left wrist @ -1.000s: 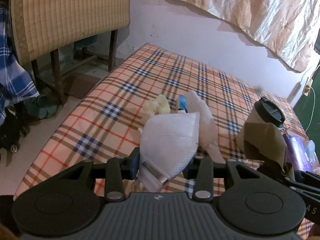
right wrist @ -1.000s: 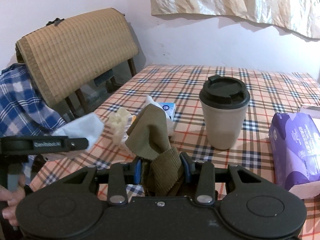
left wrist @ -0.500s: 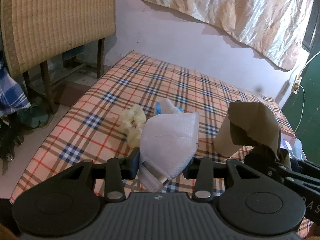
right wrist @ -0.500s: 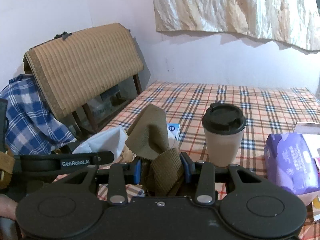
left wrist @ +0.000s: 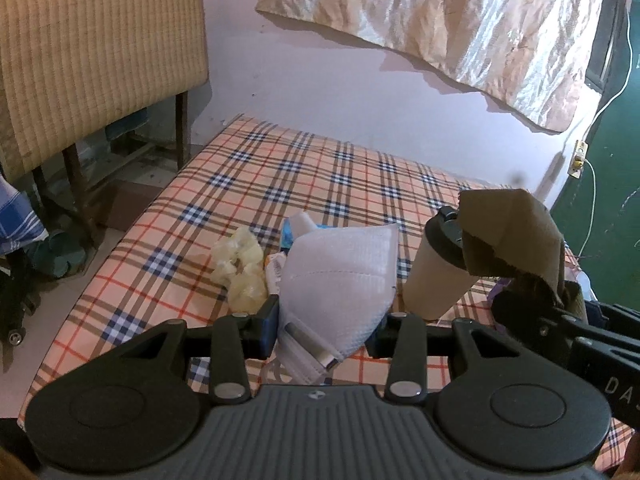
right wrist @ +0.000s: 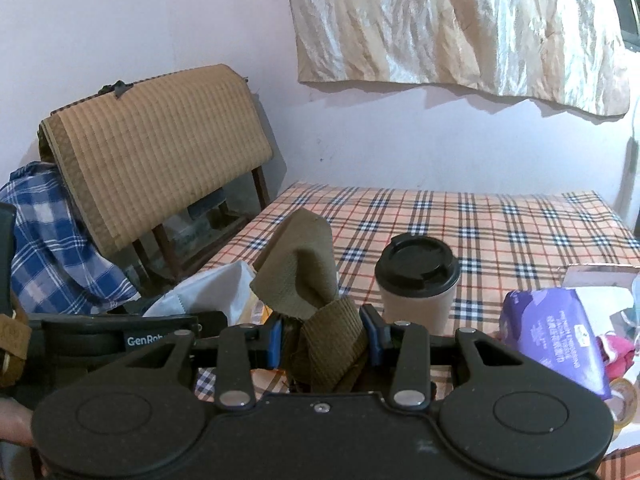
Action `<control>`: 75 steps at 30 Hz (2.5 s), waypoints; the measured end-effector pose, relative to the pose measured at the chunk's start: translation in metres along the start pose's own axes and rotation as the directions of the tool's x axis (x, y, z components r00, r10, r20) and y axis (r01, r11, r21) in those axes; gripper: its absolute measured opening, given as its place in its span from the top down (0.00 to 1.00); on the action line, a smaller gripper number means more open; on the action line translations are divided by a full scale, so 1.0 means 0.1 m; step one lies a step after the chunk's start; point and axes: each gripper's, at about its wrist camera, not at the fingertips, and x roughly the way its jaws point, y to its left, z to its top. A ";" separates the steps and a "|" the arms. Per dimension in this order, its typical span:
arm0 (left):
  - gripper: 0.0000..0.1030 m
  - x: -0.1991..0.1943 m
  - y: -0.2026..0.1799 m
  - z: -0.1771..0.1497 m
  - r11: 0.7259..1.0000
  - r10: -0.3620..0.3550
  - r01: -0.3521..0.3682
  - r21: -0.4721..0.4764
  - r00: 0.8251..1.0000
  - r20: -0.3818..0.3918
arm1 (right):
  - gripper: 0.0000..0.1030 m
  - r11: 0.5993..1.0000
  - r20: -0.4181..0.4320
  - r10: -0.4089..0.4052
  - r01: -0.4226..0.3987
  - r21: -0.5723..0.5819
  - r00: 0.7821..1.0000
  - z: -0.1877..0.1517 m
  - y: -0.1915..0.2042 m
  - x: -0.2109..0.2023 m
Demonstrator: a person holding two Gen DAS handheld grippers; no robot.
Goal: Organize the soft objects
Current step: 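Carry the white mask and olive-green cloth with both tools to the tray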
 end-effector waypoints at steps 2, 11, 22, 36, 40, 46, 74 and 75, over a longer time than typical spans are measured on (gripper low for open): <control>0.59 0.01 -0.03 0.01 1.000 -0.004 0.004 0.007 1.000 0.000 | 0.53 1.000 0.003 -0.007 0.007 0.002 1.000 0.01 -0.03 -0.01; 0.59 0.06 -0.17 0.05 0.999 -0.027 0.027 0.035 1.000 -0.005 | 0.53 0.999 0.021 -0.033 0.032 0.019 0.999 0.09 -0.14 -0.03; 0.59 0.13 -0.37 0.15 0.996 -0.055 0.055 0.063 0.998 0.002 | 0.53 0.998 0.026 -0.060 0.059 0.029 0.998 0.16 -0.25 0.00; 0.59 0.21 -0.62 0.28 0.991 -0.087 0.086 0.098 0.996 0.007 | 0.53 0.994 0.044 -0.101 0.099 0.051 0.994 0.26 -0.48 -0.05; 0.59 0.23 -0.70 0.31 0.989 -0.099 0.098 0.112 0.995 0.010 | 0.53 0.993 0.050 -0.112 0.110 0.054 0.992 0.28 -0.54 -0.07; 0.59 0.26 -0.81 0.33 0.985 -0.116 0.113 0.134 0.993 0.011 | 0.53 0.990 0.059 -0.133 0.129 0.060 0.989 0.32 -0.64 -0.11; 0.59 0.46 -1.34 0.33 0.958 -0.193 0.192 0.212 0.981 -0.013 | 0.53 0.970 0.069 -0.222 0.214 0.112 0.973 0.37 -1.17 -0.22; 0.59 0.47 -1.36 0.33 0.957 -0.196 0.194 0.214 0.981 -0.015 | 0.53 0.970 0.068 -0.225 0.216 0.113 0.972 0.37 -1.18 -0.22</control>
